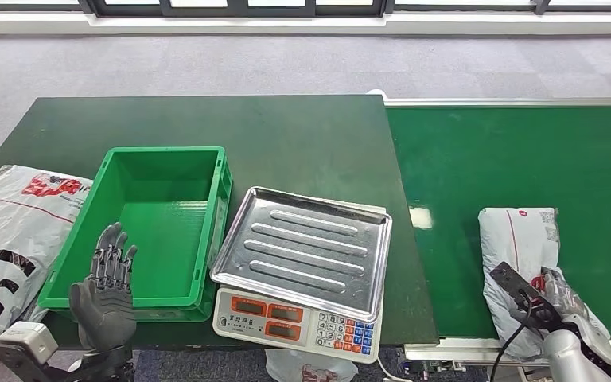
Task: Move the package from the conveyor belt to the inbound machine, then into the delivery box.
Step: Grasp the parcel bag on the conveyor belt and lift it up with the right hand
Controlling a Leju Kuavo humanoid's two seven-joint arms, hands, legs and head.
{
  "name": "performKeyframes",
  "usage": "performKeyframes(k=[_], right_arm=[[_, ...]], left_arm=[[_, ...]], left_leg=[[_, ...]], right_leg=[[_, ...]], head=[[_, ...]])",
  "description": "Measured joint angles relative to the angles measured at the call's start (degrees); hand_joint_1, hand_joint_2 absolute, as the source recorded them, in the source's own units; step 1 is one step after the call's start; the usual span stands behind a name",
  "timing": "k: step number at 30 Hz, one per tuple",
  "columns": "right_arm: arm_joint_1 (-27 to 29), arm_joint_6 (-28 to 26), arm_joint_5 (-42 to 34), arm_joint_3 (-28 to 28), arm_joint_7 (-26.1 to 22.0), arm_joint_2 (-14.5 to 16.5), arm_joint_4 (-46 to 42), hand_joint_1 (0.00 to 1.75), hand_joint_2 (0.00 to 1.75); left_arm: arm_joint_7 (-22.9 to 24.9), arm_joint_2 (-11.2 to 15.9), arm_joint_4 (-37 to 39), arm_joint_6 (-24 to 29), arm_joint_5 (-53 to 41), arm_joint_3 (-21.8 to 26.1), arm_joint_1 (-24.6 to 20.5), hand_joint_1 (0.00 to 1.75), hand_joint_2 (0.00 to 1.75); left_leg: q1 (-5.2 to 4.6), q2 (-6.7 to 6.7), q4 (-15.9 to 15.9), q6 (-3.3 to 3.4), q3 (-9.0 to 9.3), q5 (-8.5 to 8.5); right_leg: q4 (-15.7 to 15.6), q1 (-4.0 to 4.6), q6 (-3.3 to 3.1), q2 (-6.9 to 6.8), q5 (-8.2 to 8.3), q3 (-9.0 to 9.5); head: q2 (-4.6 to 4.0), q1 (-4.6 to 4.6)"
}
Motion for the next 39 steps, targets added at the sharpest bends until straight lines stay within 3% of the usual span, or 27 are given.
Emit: performKeyframes(k=[6,10,14,21,36,39], right_arm=[[0.80,0.99,1.35,0.51,1.55,0.81,-0.97,0.00,1.75],[2.20,2.51,4.60,0.99,3.45,2.08,-3.18,1.75,1.75],[4.18,1.49,7.76,2.19,1.79,3.14,-6.59,1.75,1.75],[5.83,-9.20,9.69,3.26,2.28,6.59,-13.93,1.75,1.75],[8.34,-14.86,9.47,3.34,2.09,10.09,-24.41,1.75,1.75],[8.73,-20.39,7.05,3.10,0.01,10.70,-26.29,1.75,1.75]], left_arm=[[0.33,-0.07,-0.03,0.00,-0.13,0.01,-0.01,0.00,0.00],[0.99,-0.34,-0.11,-0.01,-0.46,0.01,-0.07,0.00,0.00],[1.28,-0.50,-0.15,0.00,-0.55,0.01,-0.02,0.00,0.00],[1.07,-1.43,-1.75,-0.37,-0.87,0.38,1.35,0.00,0.00],[0.95,-2.58,-2.60,-0.48,-1.14,1.28,1.98,0.00,0.00],[0.73,-2.66,-2.59,-0.46,-1.14,1.31,2.01,0.00,0.00]], left_leg=[[0.01,-0.01,0.00,0.01,0.20,-0.01],[0.08,-0.05,0.00,0.07,0.47,-0.11],[0.13,-0.06,0.01,0.10,0.54,-0.21],[0.03,-0.06,0.00,0.08,0.22,-0.22],[0.02,-0.14,-0.01,0.07,0.07,-0.19],[0.01,-0.13,-0.01,0.07,0.05,-0.19]], right_leg=[[-0.02,0.01,0.02,0.00,-0.02,0.17],[-0.13,0.09,0.06,0.01,-0.18,0.49],[-0.17,0.14,0.05,0.00,-0.25,0.76],[-0.16,0.03,0.07,0.01,-0.23,0.57],[-0.14,0.01,0.06,-0.02,-0.25,0.27],[-0.14,-0.01,0.06,-0.02,-0.24,0.24]], head=[[0.00,0.00],[0.00,-0.01],[0.00,0.00],[0.00,0.00],[0.00,0.00],[0.00,0.00]])
